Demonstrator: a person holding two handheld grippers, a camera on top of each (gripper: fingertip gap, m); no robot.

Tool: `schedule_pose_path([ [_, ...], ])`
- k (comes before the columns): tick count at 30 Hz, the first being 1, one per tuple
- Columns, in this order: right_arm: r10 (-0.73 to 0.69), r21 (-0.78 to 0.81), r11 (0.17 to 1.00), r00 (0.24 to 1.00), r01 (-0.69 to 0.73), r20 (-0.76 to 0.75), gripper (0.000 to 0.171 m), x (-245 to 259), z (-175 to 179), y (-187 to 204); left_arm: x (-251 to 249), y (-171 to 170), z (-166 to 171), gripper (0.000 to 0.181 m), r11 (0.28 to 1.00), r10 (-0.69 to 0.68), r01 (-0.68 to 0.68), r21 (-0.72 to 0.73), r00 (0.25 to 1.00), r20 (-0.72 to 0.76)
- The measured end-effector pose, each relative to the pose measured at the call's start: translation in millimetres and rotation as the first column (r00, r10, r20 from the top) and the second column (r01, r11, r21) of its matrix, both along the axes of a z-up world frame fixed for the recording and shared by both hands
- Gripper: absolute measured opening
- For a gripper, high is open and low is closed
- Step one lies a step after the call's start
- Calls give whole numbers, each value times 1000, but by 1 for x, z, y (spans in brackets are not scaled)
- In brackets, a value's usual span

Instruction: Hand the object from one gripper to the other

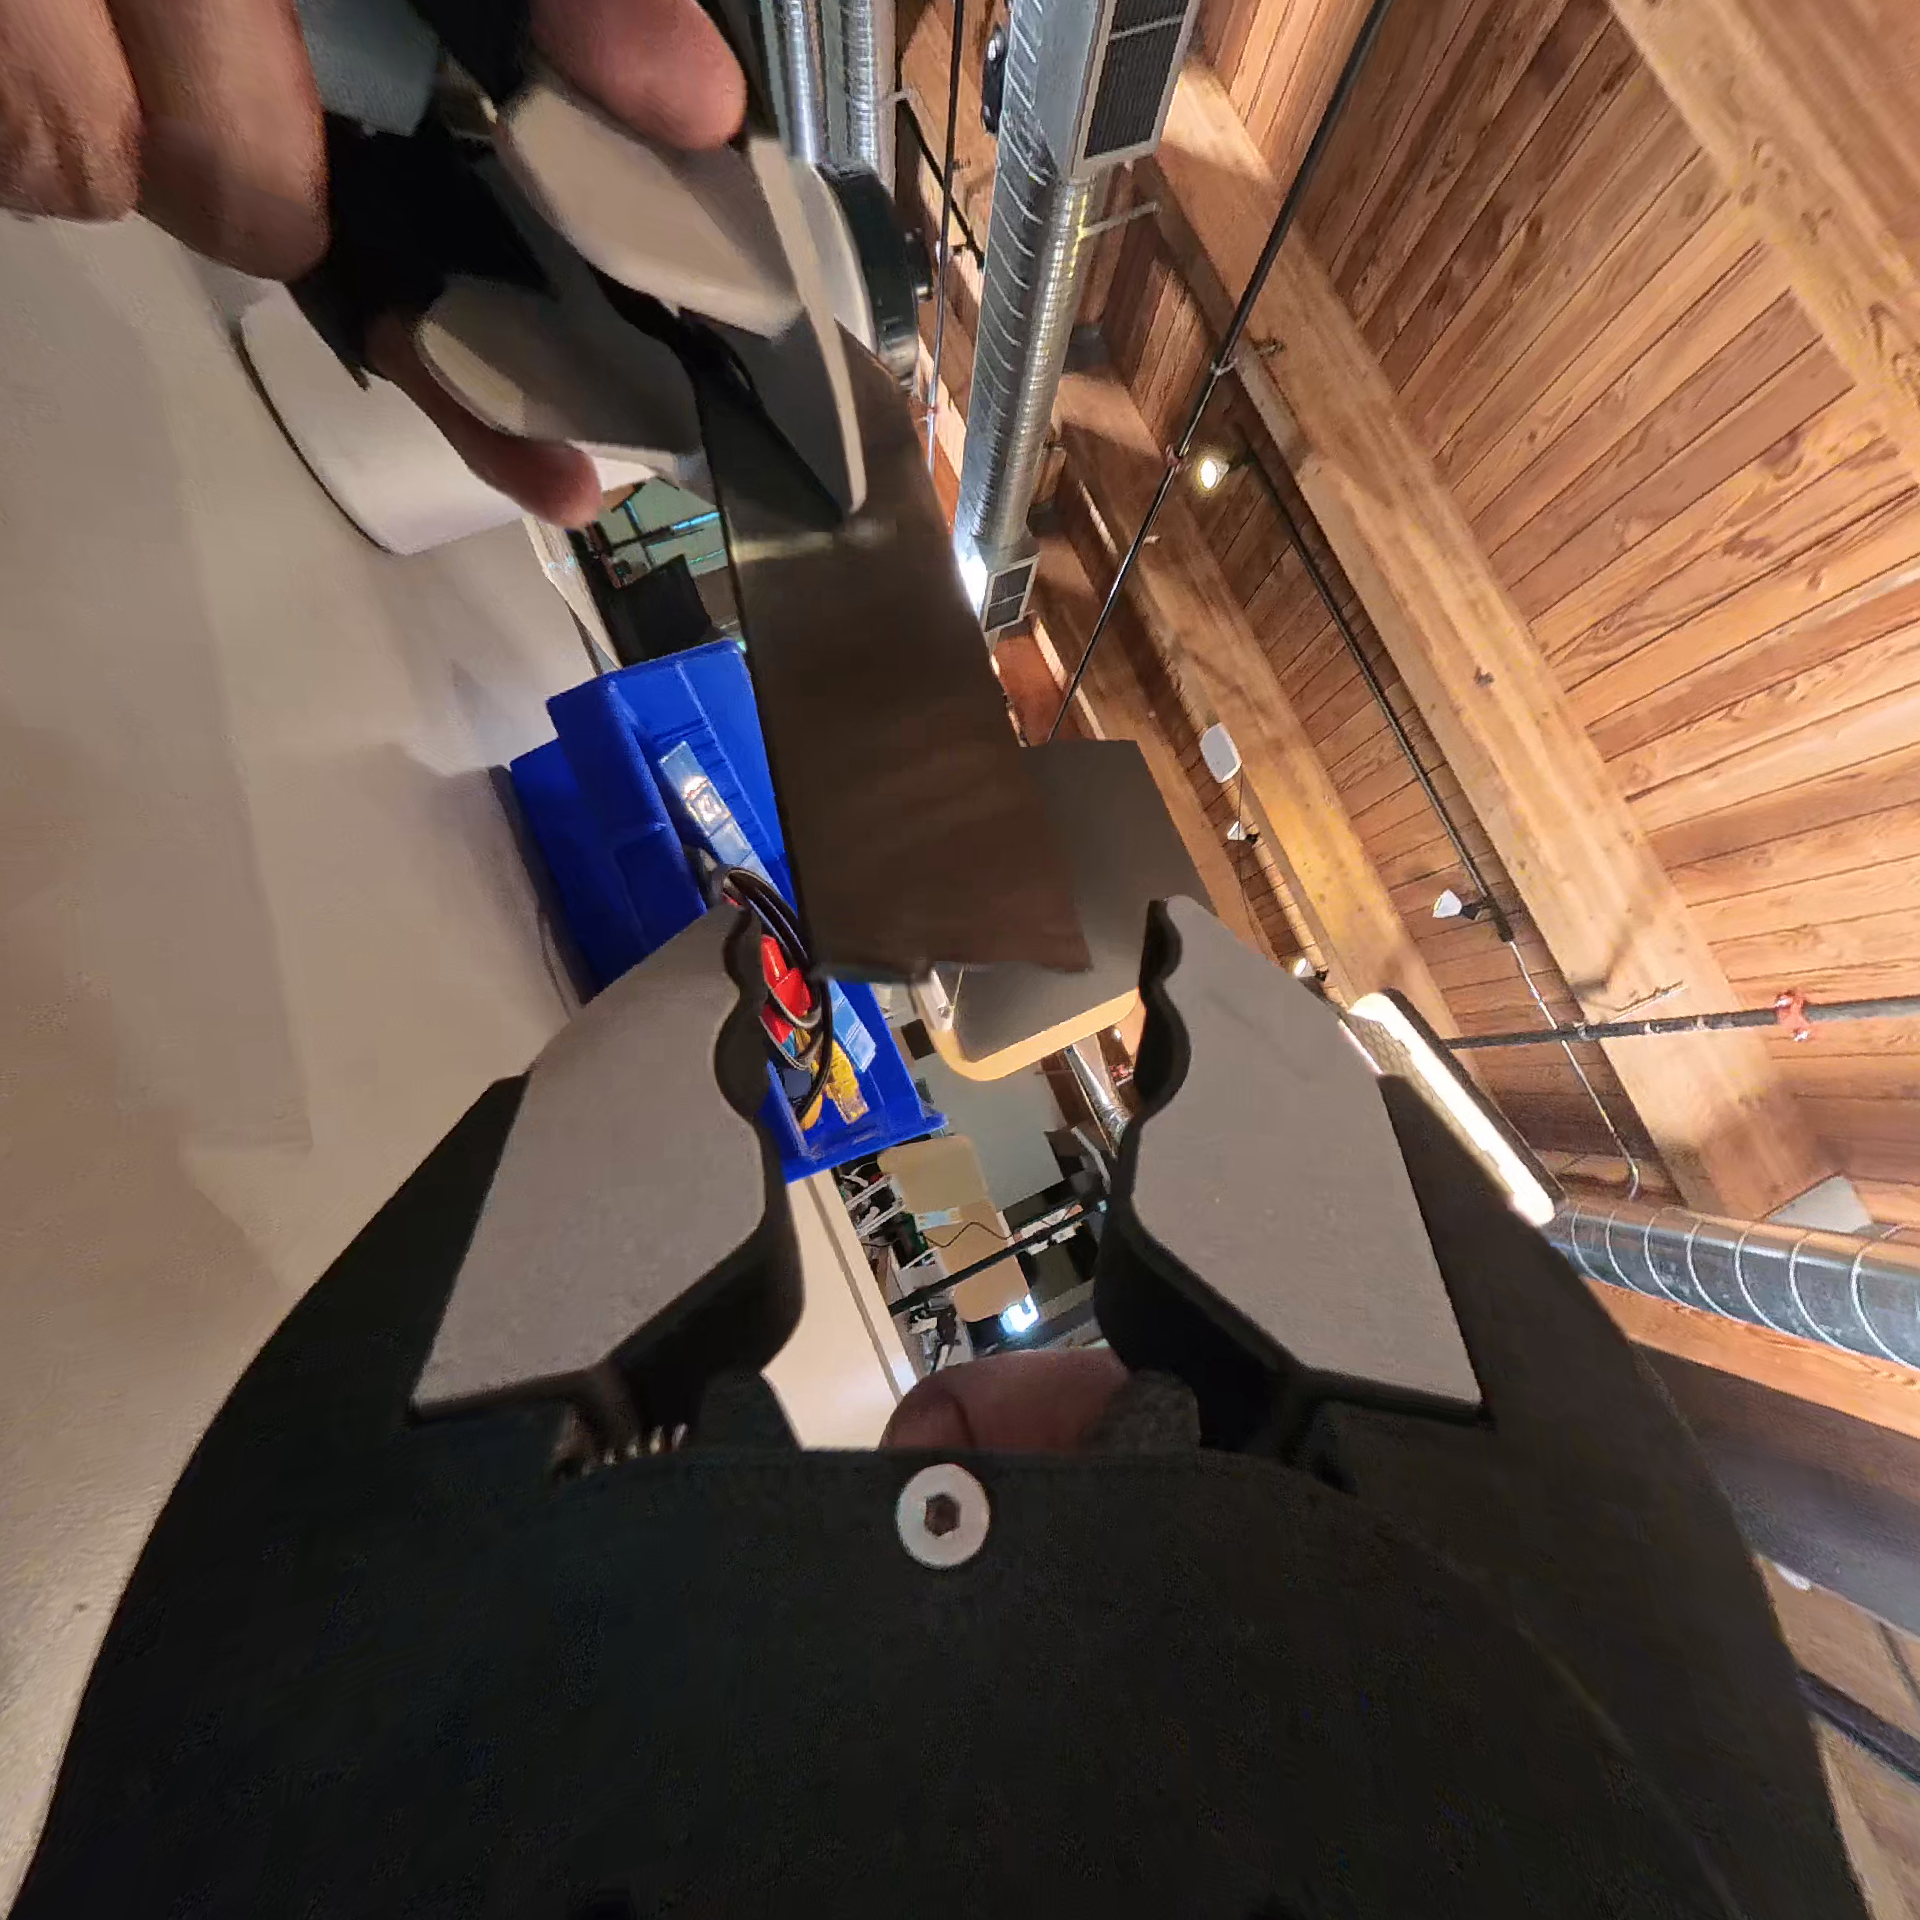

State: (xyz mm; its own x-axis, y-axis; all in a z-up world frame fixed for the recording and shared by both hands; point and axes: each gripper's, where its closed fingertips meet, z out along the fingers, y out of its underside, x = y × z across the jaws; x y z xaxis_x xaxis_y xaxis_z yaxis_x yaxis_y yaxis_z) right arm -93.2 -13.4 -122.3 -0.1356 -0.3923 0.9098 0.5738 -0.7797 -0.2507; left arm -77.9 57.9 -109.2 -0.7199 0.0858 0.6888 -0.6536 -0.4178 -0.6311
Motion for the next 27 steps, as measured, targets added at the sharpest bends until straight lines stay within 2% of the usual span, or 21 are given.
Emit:
schedule_pose_path([
  [2,0,-26,1000,1000,0,4,61,-1,-4,5,-5,-6,-2,2,999,-8,6,44,999,32],
  [3,-4,-41,999,1000,4,4,51,-1,-7,7,-7,-9,-3,2,998,-4,0,67,999,54],
  [5,-8,-51,999,1000,7,-27,24,1,-12,8,-7,-12,-4,9,994,37,-47,103,994,98],
  [6,-3,-25,1000,999,2,-43,8,1,-9,6,-7,-13,-4,21,991,56,-70,117,991,121],
  [7,16,16,1000,996,-15,-83,3,1,-7,4,-9,-15,-3,28,988,68,-88,124,986,154],
  [10,127,211,975,962,-75,-244,3,2,3,-2,-9,-13,3,50,977,149,-183,109,952,267],
  [13,309,507,856,885,-98,-349,2,2,24,-16,-15,-14,5,62,982,125,-160,99,947,297],
  [15,477,671,735,776,-96,-412,2,3,31,-22,-13,-13,6,62,983,129,-161,92,950,283],
  [16,579,745,661,693,-90,-429,2,2,33,-22,-11,-12,6,62,983,133,-163,87,952,275],
  [19,844,905,422,390,-62,-367,3,-9,36,-14,-12,-13,7,63,985,123,-151,80,952,278],
  [21,930,950,313,207,-17,-303,2,-15,35,-5,-16,-15,7,64,986,111,-143,84,947,303],
  [23,956,959,280,75,46,-283,2,-18,26,7,-20,-18,7,65,986,100,-137,93,940,325],
  [25,949,945,314,-23,89,-313,2,-22,12,22,-21,-21,7,65,987,96,-133,94,939,330],
  [26,938,933,345,-60,101,-341,2,-24,5,30,-23,-23,8,60,987,94,-131,88,938,332],
  [27,925,920,378,-82,106,-371,2,-26,-1,37,-24,-24,9,46,988,96,-131,82,935,340],
])
